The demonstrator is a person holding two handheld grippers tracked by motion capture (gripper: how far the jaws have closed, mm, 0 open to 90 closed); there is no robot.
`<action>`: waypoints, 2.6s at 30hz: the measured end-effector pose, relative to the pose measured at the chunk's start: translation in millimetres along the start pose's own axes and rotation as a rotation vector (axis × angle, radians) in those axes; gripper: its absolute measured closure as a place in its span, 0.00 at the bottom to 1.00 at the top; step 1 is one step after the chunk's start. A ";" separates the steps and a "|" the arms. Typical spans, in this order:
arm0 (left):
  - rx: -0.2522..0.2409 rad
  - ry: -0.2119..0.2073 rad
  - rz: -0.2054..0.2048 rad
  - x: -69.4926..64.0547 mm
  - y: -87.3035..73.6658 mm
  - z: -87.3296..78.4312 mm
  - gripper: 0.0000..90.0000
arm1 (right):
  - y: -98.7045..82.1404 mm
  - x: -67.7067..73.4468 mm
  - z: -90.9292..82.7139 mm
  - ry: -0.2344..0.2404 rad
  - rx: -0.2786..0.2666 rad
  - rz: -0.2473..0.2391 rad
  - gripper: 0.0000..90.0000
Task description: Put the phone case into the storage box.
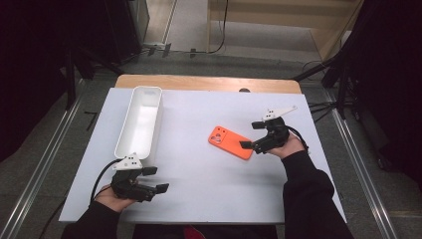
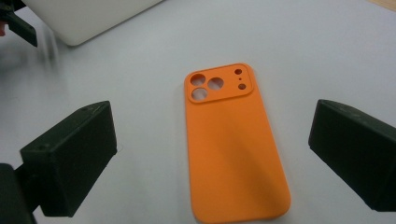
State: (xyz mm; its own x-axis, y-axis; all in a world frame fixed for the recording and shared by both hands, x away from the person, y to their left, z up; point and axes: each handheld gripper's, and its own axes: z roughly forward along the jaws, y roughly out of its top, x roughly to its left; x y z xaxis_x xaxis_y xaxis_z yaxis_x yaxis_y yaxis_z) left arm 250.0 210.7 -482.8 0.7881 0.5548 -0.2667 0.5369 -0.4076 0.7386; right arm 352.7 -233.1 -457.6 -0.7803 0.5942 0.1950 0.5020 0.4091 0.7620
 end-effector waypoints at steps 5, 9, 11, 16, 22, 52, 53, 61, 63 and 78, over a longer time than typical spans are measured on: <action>-0.004 0.006 -0.007 -0.2 -1.3 -1.3 0.23 | 5.7 -3.3 7.4 0.003 0.003 -0.011 0.00; -0.007 0.012 -0.009 -0.1 -1.9 -2.4 0.23 | 9.1 -5.9 11.3 -0.017 0.008 -0.006 0.07; -0.007 0.013 -0.009 -0.1 -2.0 -2.4 0.23 | 9.9 -7.1 11.8 -0.020 0.006 -0.003 0.07; -0.008 0.018 -0.010 -0.9 -3.0 -2.5 0.23 | 15.5 -12.4 13.3 -0.007 -0.022 -0.001 0.08; -0.008 0.022 -0.013 0.0 -4.5 -4.4 0.23 | 17.0 -12.3 21.6 0.002 -0.013 -0.009 0.07; -0.028 0.028 -0.013 2.5 -3.8 -6.9 0.23 | -4.8 -18.3 35.8 -0.027 -0.004 0.001 0.07; -0.027 0.032 -0.007 2.1 -3.8 -7.2 0.23 | -5.8 -18.5 36.3 -0.033 -0.001 0.007 0.07; -0.027 0.031 0.001 1.4 -3.2 -6.9 0.23 | -13.0 -17.9 36.5 -0.050 0.013 0.000 0.07; -0.025 0.029 0.003 1.1 -3.1 -6.4 0.23 | -14.7 -17.8 39.1 -0.049 0.024 -0.004 0.07; -0.022 0.030 0.014 -0.3 -3.7 -7.3 0.23 | -26.6 -17.1 51.8 -0.050 0.057 -0.020 0.07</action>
State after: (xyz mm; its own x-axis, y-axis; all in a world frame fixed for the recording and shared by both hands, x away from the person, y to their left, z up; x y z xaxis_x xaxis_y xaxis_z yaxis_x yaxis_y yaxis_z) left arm 245.6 217.3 -480.9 0.7856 0.5712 -0.2379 0.5193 -0.3995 0.7554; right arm 372.0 -218.3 -513.2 -0.7714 0.6188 0.1483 0.5083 0.4591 0.7286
